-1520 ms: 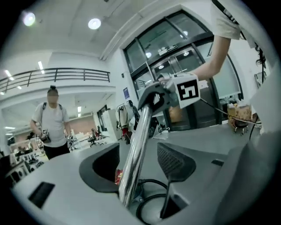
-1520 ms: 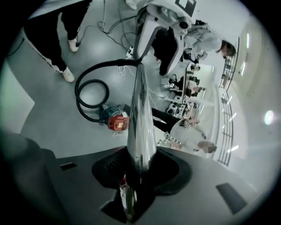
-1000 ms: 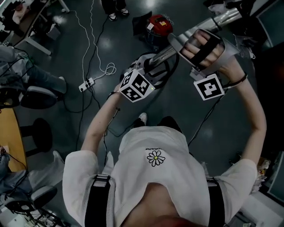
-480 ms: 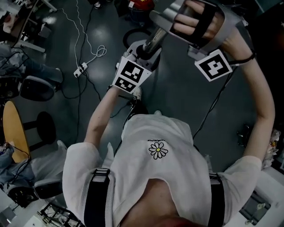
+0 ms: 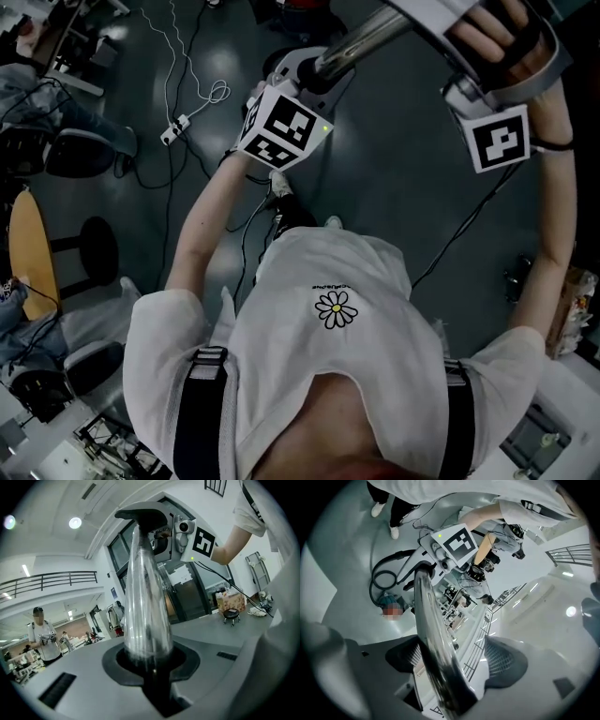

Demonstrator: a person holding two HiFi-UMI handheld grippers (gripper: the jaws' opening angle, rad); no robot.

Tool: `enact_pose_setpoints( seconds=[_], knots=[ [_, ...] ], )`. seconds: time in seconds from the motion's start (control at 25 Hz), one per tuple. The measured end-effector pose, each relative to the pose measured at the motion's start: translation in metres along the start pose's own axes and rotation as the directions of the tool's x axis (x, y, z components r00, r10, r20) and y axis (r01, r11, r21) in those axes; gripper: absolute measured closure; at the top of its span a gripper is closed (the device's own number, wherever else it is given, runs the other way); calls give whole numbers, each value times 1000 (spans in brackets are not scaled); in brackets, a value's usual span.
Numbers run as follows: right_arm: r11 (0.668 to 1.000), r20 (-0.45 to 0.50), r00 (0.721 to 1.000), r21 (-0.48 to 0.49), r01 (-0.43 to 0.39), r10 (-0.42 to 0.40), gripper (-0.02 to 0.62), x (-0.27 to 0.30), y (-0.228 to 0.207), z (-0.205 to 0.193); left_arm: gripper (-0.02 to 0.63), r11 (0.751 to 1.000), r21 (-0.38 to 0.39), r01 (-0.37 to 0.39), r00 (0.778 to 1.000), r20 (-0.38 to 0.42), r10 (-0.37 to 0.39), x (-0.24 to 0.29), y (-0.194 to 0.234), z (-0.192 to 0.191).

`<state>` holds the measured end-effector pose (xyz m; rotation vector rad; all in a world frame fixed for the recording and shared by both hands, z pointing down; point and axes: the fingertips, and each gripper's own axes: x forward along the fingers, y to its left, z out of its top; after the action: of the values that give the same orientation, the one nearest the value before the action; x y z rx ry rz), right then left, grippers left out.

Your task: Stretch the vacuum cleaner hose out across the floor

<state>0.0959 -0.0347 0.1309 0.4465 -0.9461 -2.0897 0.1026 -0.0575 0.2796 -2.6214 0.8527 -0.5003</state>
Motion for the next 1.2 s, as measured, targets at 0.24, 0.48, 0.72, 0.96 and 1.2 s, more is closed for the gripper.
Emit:
enact_pose_setpoints(
  seconds=[0.24,0.48,0.72,0.96,1.2],
  knots=[
    [1000,-30,1000,-9,5,-5,198,-17,-8,-3,522,999,30,19,1000,14,-19,0,-6,8],
    [1000,-86,996,7,9,-8,181,-27,-7,0,522,1000,-2,-23,1000,-6,23,2,-1,3],
    [982,-87,996,186,-14,31,101,-20,-16,-18,522,999,-20,-34,998,-47,33,3,17,-3],
    [611,-91,984,774,167,-153,98,-67,-73,-70,525,895,-420,-147,989,-62,133,-21,59,-48],
    [-455,-110,934,888,-61,-339,100,-59,21,-21,525,852,-487,-190,978,-17,209,-40,63,-37]
  ],
)
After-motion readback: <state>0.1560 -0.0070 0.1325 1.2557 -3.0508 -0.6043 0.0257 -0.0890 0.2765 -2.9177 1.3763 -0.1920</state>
